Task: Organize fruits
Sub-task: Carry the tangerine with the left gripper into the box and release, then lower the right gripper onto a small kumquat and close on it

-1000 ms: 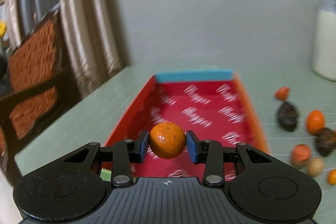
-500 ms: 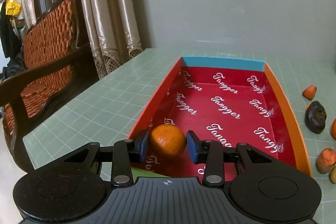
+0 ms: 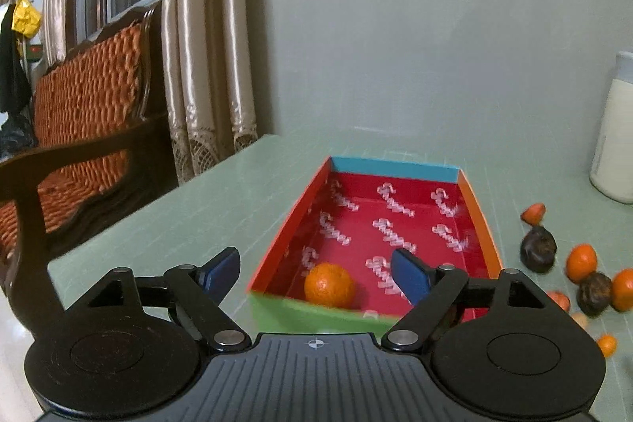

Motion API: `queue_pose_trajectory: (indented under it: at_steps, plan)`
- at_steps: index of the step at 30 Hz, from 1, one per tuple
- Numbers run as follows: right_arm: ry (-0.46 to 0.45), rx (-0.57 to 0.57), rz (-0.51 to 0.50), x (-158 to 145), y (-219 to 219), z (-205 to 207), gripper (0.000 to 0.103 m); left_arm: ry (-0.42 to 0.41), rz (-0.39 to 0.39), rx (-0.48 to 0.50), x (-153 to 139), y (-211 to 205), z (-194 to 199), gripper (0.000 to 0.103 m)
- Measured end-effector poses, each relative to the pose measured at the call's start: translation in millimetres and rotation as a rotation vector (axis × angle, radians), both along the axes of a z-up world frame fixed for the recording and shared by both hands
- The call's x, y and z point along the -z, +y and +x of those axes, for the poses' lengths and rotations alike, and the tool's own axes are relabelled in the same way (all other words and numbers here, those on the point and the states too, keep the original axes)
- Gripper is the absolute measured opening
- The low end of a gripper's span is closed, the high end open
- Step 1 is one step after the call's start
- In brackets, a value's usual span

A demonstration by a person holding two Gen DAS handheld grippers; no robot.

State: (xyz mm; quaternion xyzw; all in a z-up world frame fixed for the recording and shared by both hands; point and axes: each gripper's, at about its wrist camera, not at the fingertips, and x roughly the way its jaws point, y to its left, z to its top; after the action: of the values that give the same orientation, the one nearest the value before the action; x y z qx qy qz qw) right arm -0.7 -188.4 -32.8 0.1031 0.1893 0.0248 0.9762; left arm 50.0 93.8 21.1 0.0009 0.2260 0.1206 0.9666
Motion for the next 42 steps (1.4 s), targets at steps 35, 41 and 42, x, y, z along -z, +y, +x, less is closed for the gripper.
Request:
queue_pose_trajectory:
  at_steps: [35, 41, 42]
  plan:
    - [0.125, -0.103, -0.149, 13.7, 44.6, 47.6, 0.074, 0.066, -0.008, -0.08, 23.8, 49.3, -42.7, 0.095]
    - [0.138, -0.105, -0.174, 16.2, 48.0, 50.7, 0.064, 0.066, -0.007, -0.087, 24.8, 53.1, -44.8, 0.095]
    - [0.137, -0.105, -0.182, 16.2, 49.2, 51.0, 0.061, 0.066, -0.007, -0.088, 25.1, 53.6, -45.4, 0.095]
